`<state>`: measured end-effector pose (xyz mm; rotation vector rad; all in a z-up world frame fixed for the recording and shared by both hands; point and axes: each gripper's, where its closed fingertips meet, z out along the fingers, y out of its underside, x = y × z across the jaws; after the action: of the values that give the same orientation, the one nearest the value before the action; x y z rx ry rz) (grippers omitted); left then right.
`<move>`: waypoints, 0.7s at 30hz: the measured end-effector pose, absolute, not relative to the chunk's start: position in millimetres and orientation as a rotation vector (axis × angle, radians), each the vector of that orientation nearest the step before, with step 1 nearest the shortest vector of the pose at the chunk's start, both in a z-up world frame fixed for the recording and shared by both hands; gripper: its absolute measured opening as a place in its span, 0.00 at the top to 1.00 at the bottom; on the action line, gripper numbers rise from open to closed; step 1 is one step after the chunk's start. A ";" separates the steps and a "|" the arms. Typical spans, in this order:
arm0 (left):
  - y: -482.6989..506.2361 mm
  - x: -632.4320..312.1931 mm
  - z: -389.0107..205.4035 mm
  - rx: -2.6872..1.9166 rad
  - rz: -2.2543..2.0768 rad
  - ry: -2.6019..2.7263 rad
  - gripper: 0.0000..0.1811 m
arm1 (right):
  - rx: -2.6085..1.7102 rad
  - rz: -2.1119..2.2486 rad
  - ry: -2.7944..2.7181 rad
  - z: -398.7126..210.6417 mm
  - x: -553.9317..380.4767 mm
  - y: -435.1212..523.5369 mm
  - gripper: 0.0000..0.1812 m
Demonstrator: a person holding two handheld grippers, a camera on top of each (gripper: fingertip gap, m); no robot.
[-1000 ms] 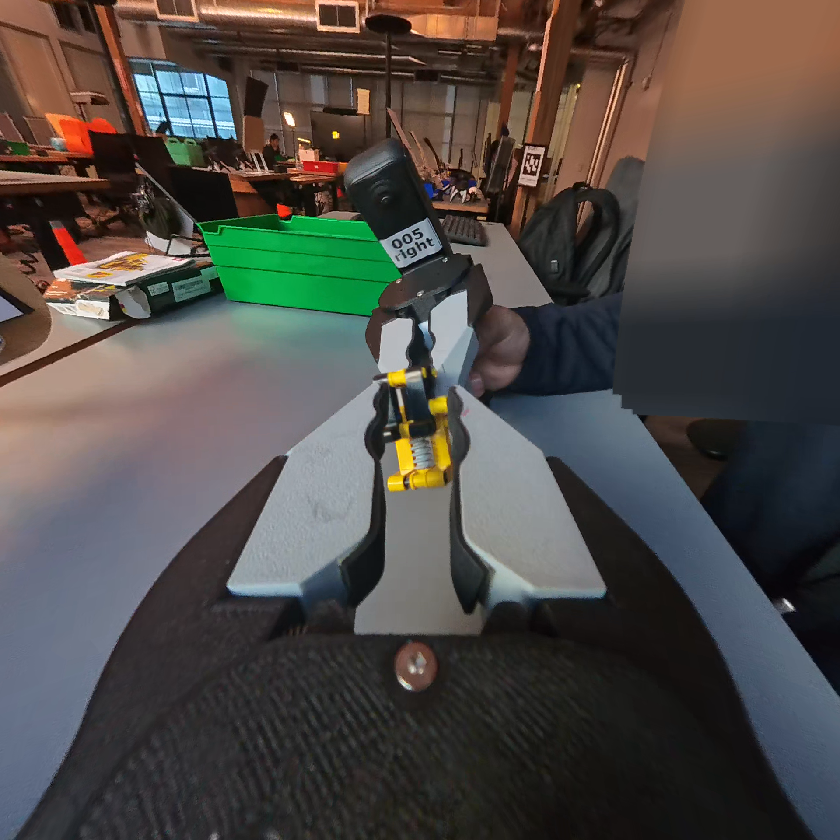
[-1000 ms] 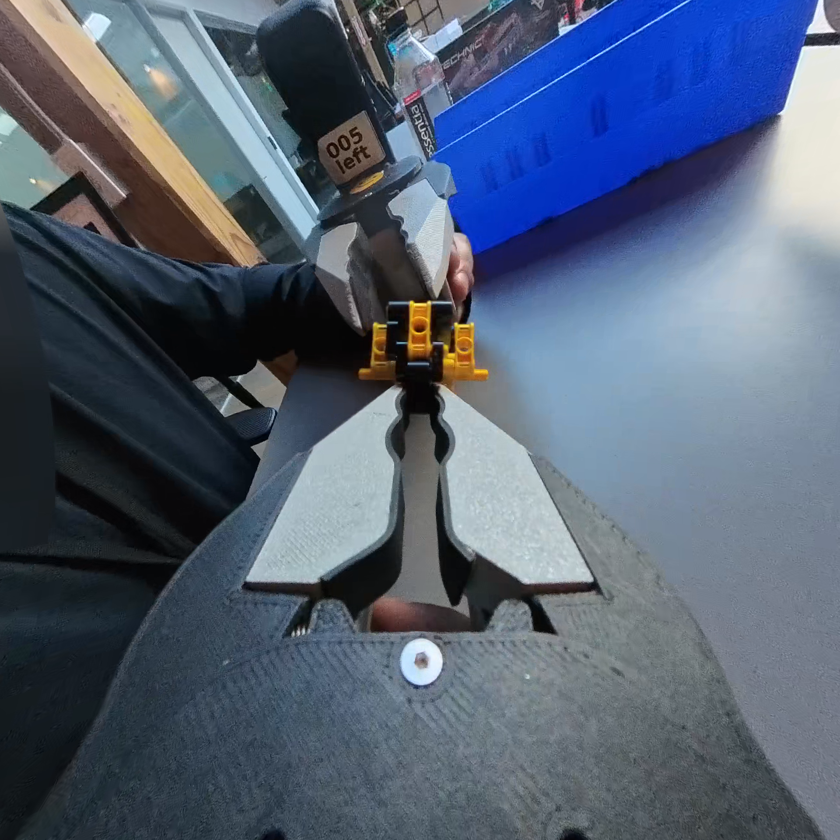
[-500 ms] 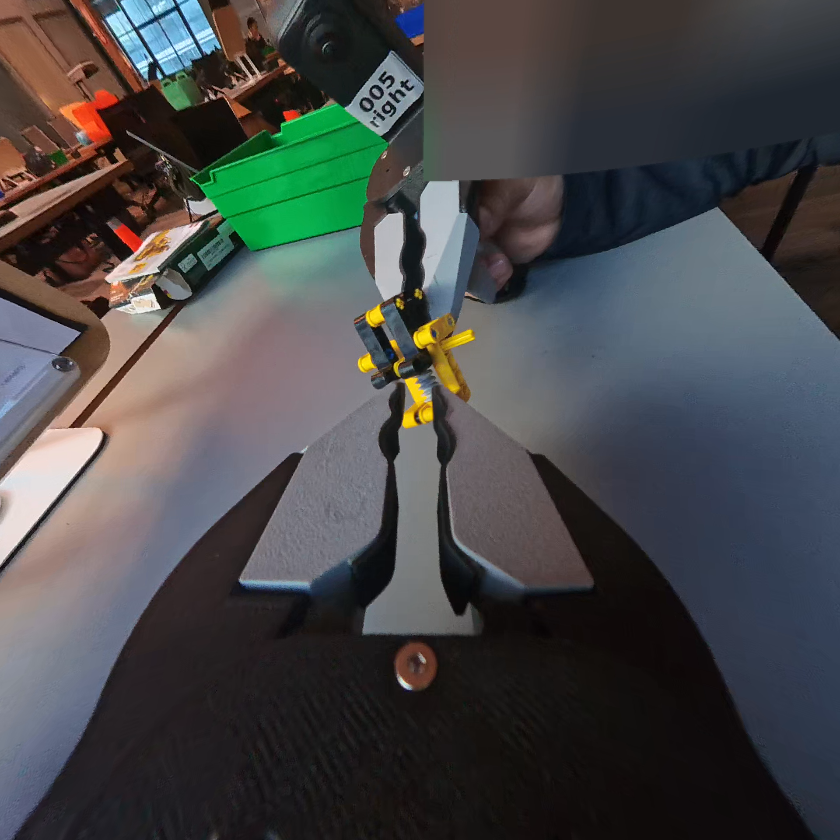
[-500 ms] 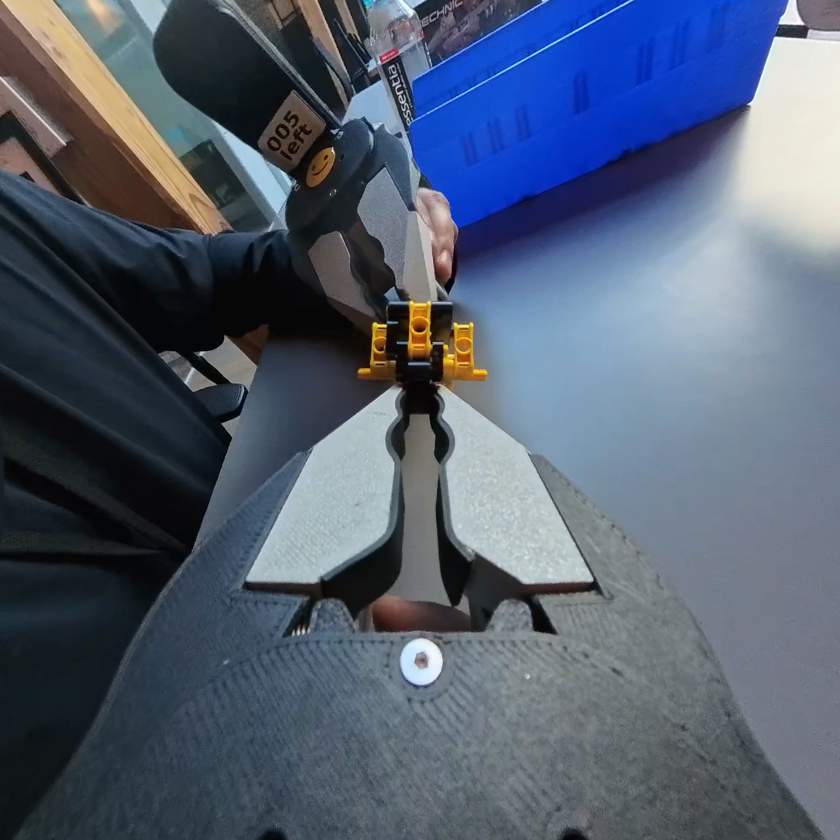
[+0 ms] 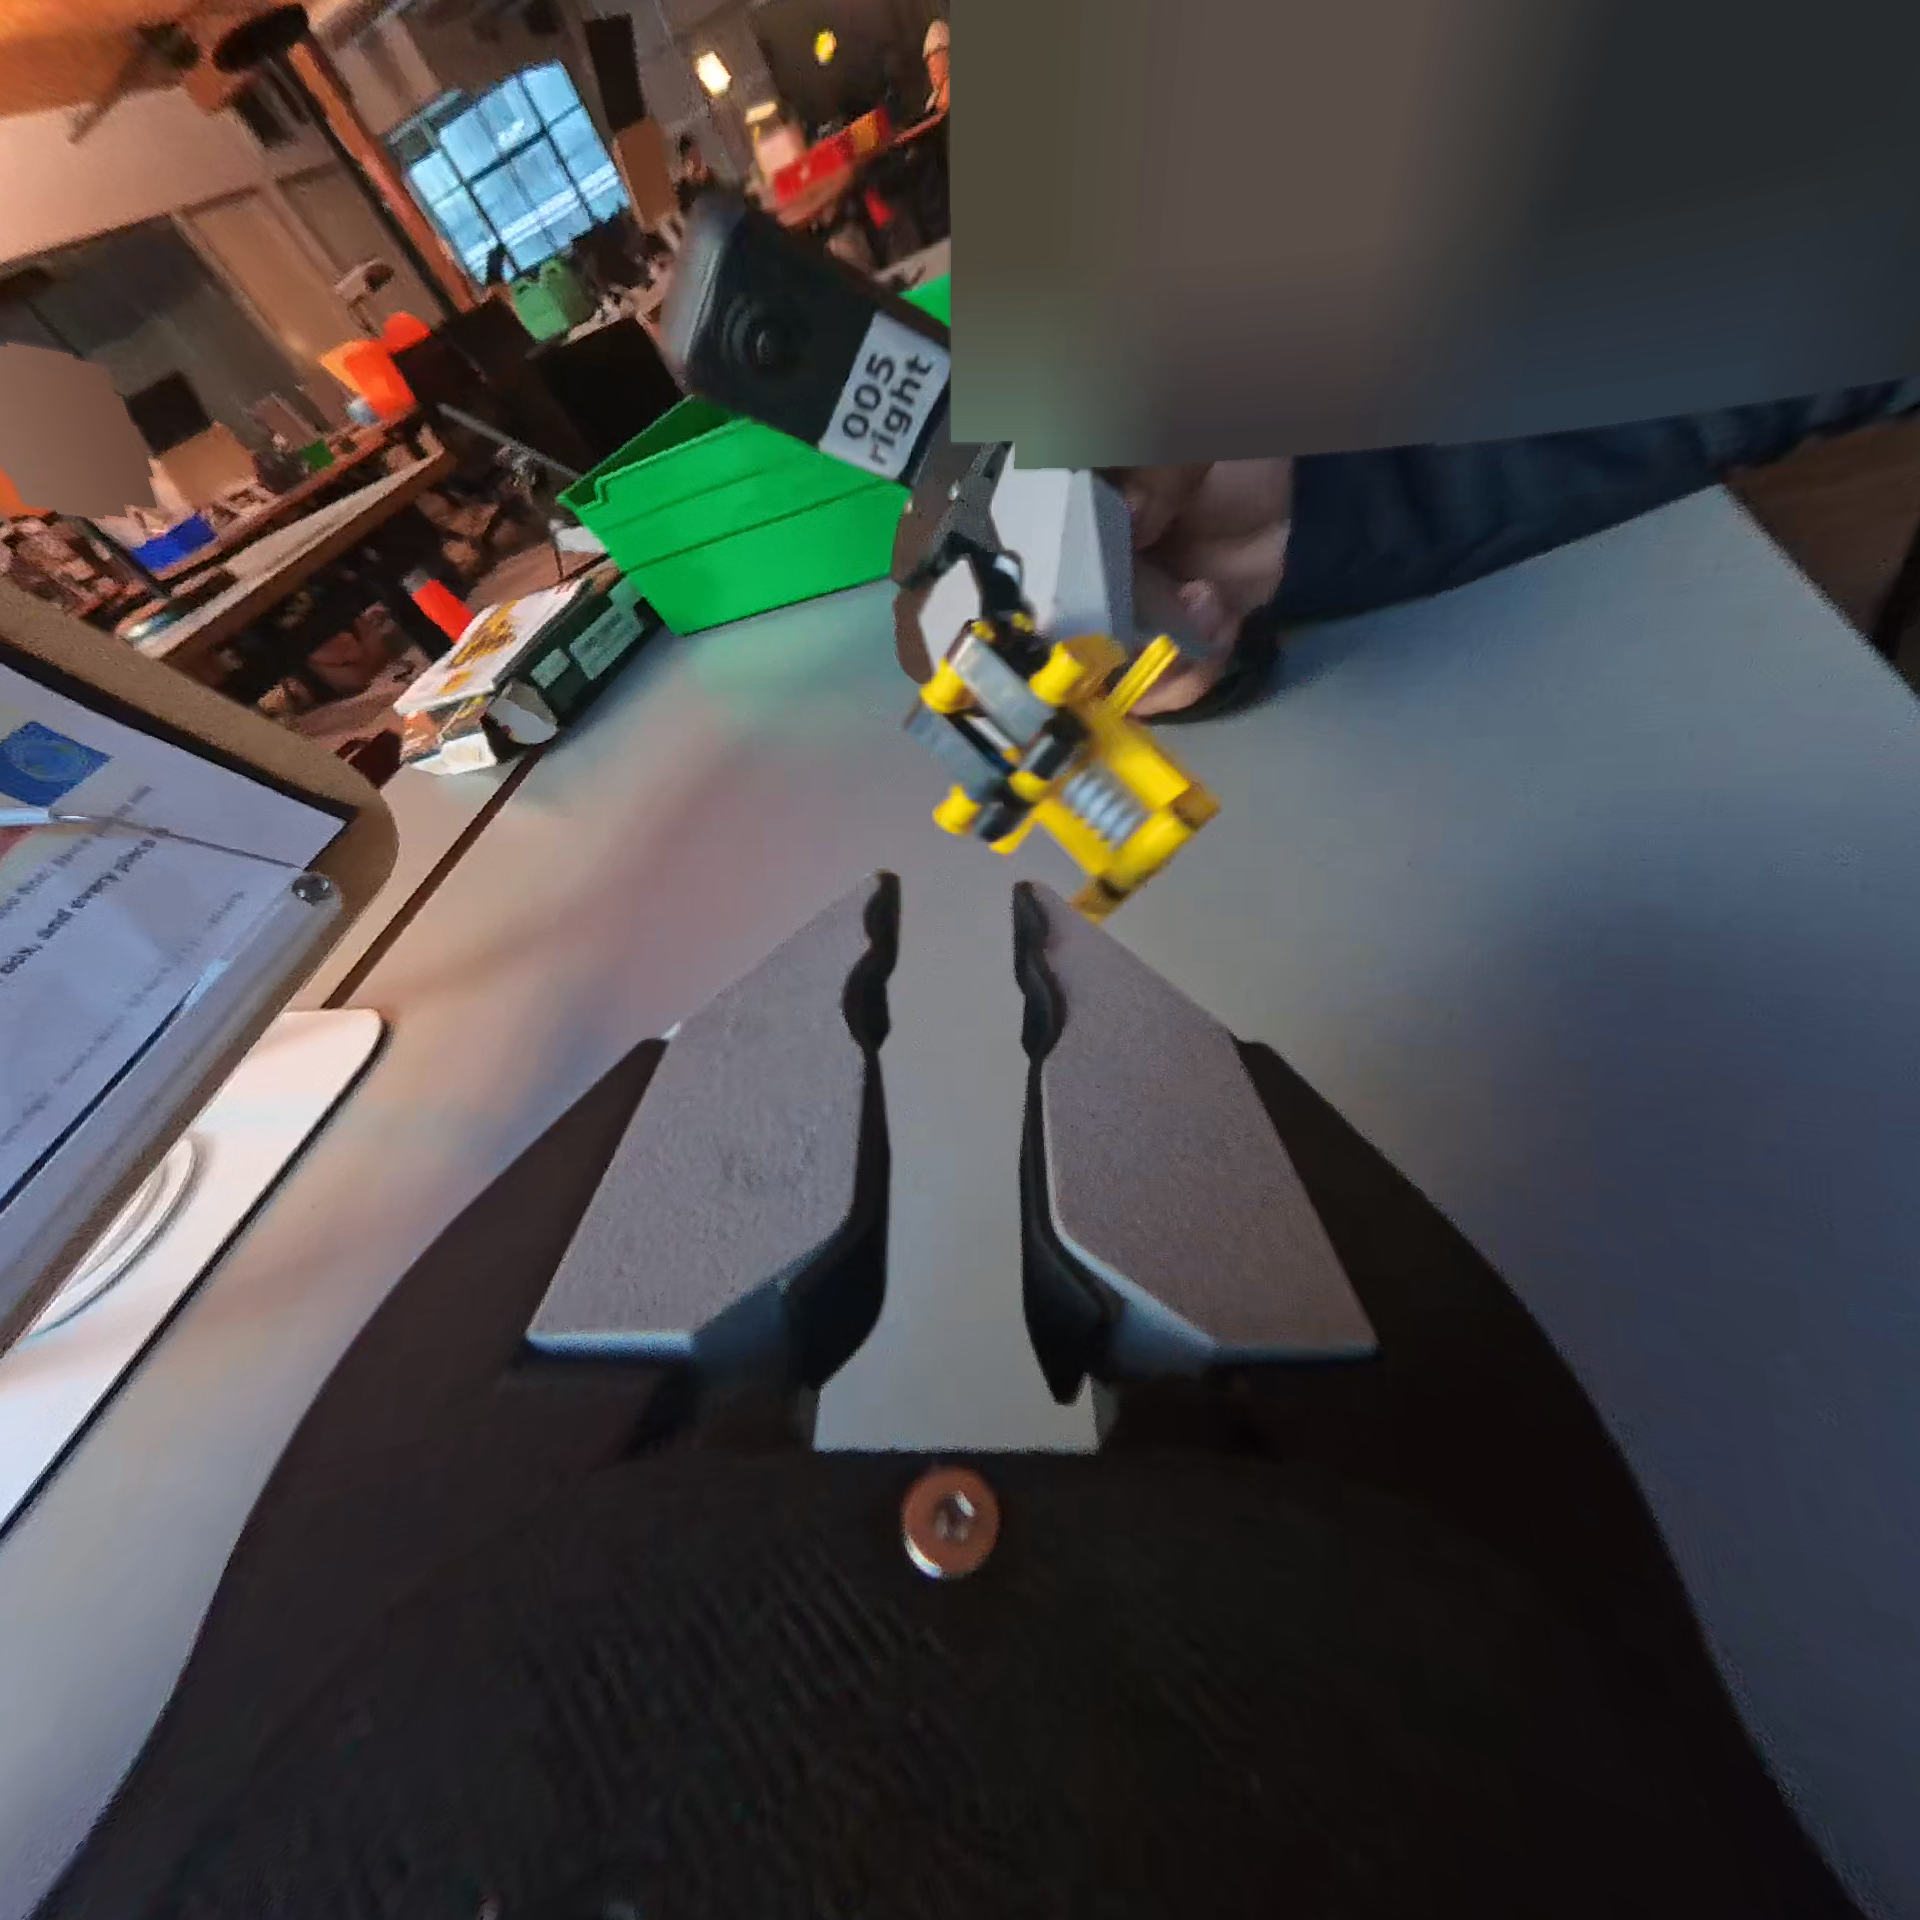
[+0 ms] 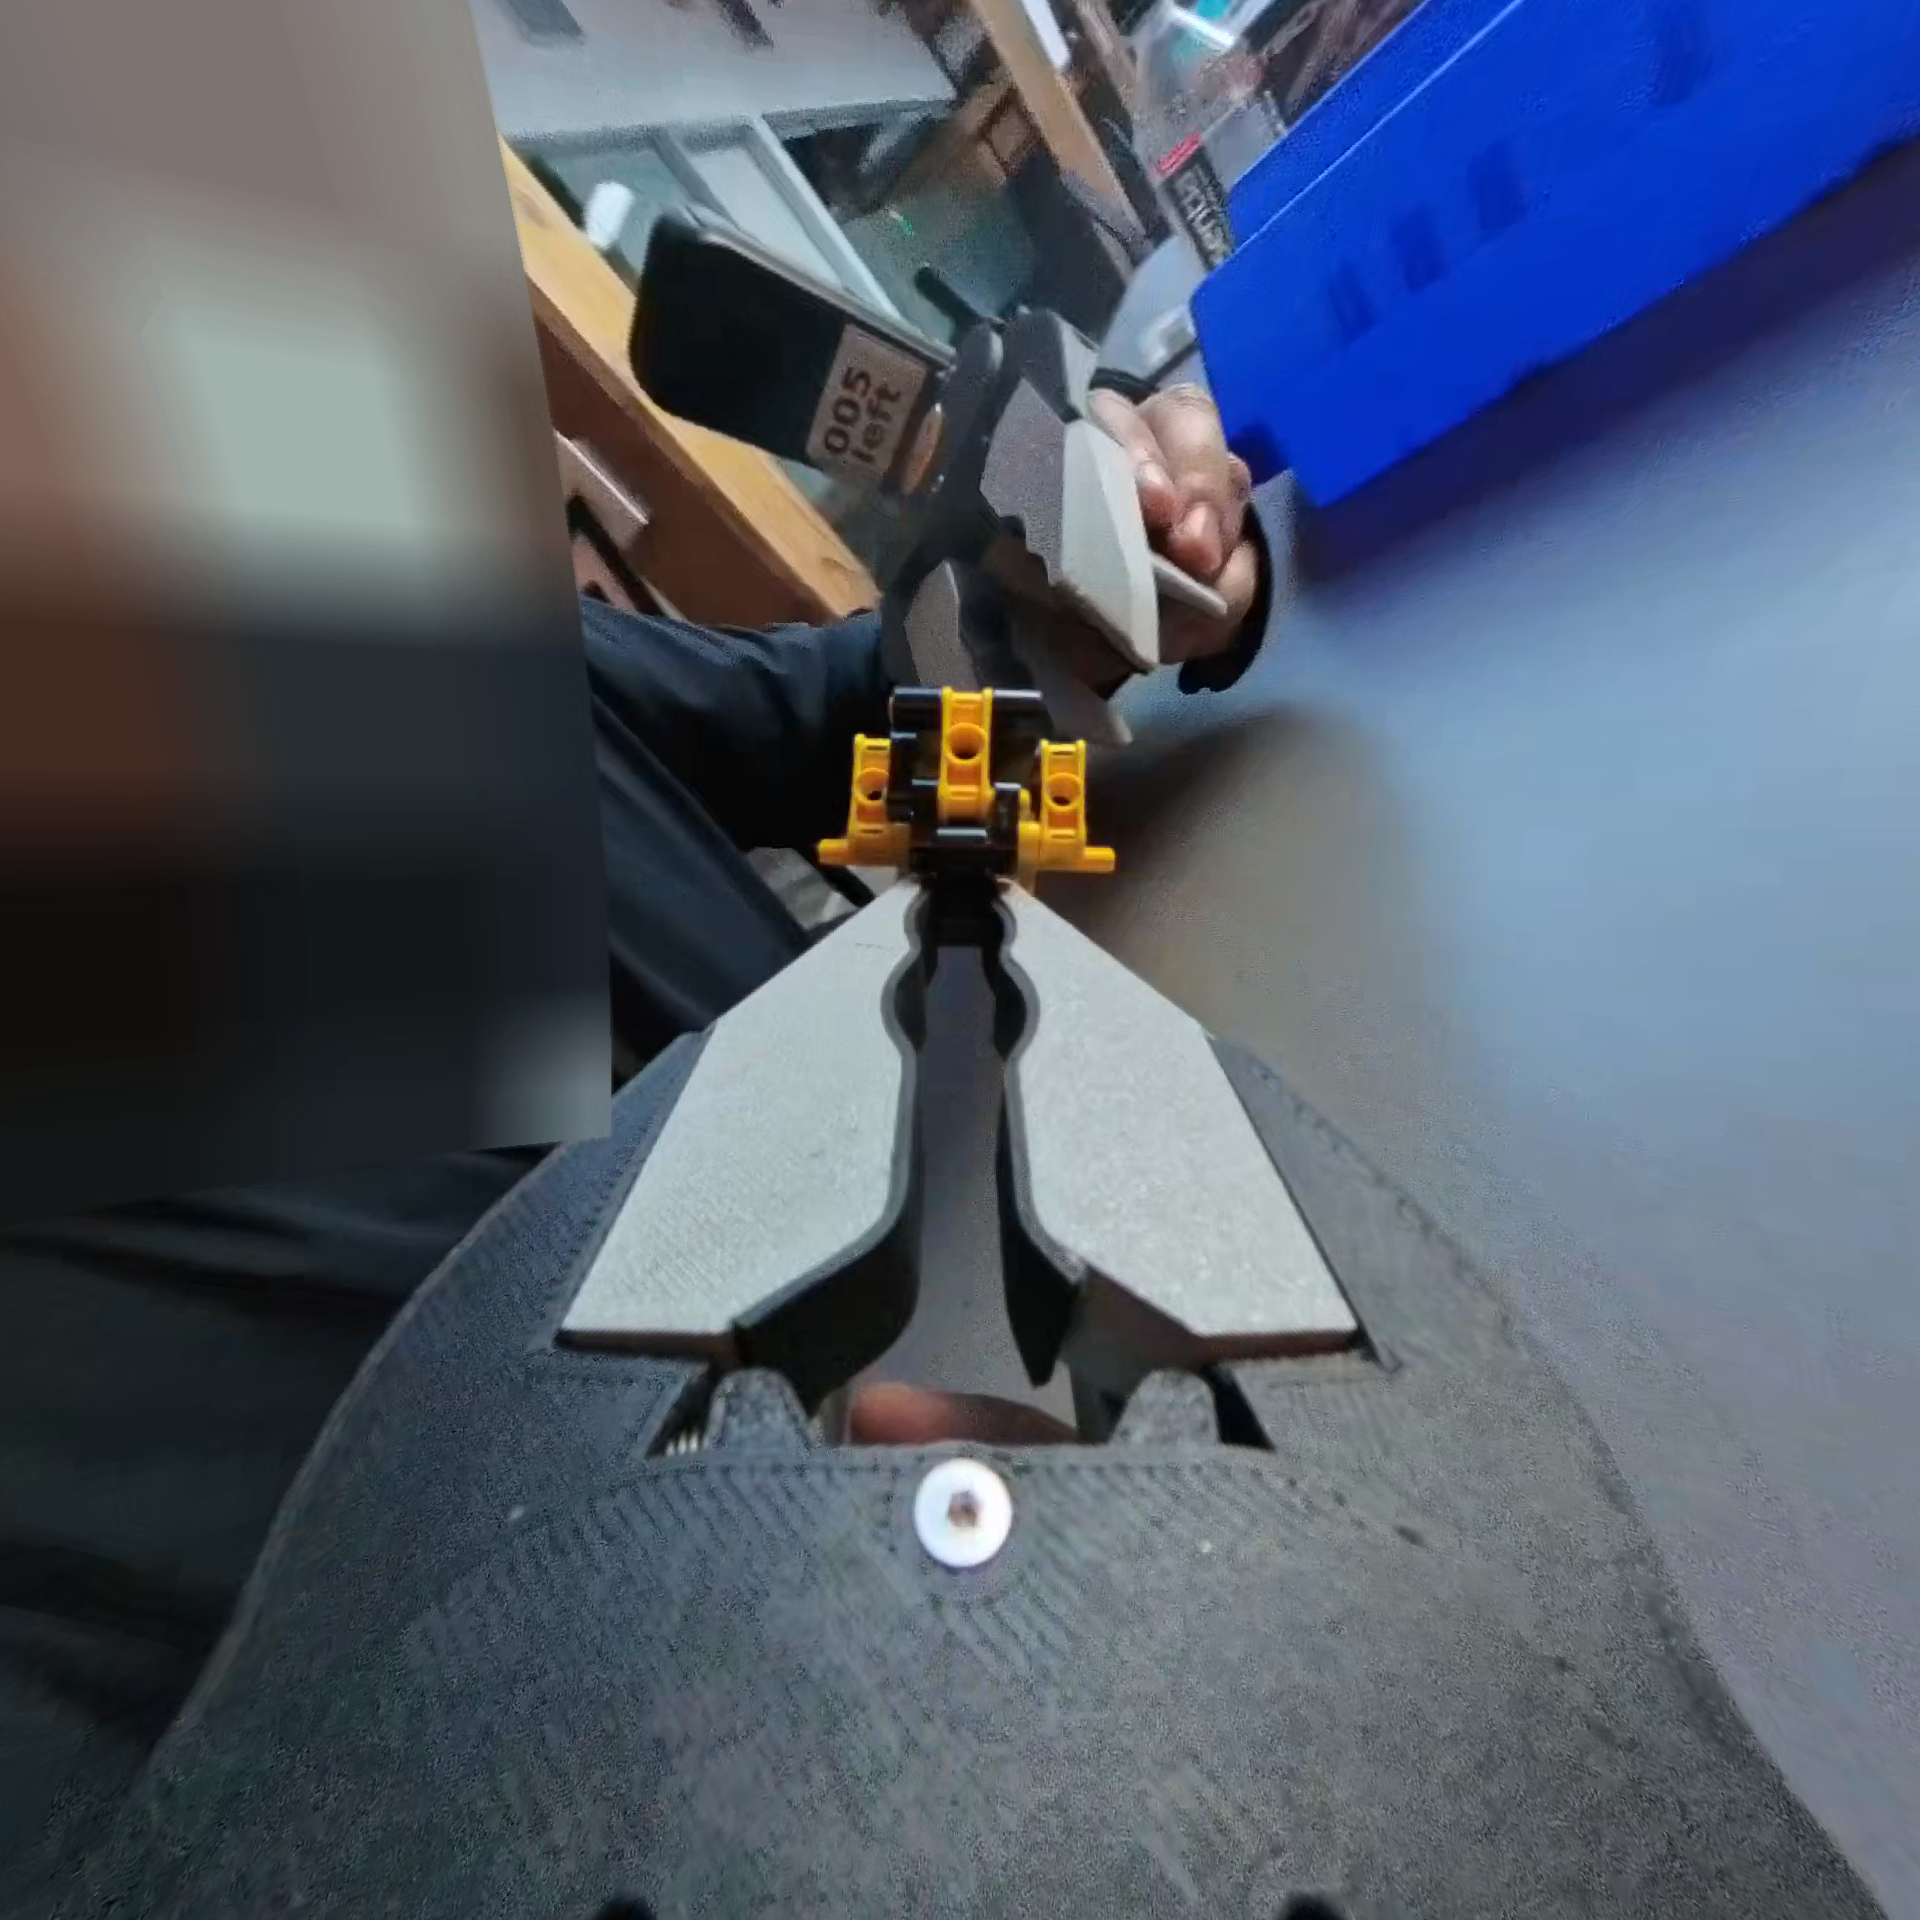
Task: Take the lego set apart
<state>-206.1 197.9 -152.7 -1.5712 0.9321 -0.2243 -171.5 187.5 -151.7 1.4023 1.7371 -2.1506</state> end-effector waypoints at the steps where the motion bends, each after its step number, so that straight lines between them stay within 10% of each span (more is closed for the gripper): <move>1: 197.7 -204.0 -154.7 -1.589 -0.235 0.934 0.86 | 1.385 -2.173 1.654 -150.4 -173.1 186.5 0.97; 21: 164.3 -161.2 -137.0 -1.486 -0.781 0.907 0.87 | 1.048 -2.074 1.467 -139.0 -150.8 153.7 0.97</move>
<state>-161.2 164.3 -137.0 -1.4862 0.9073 -0.7809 -150.8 153.7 -139.0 1.0478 1.4667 -2.0741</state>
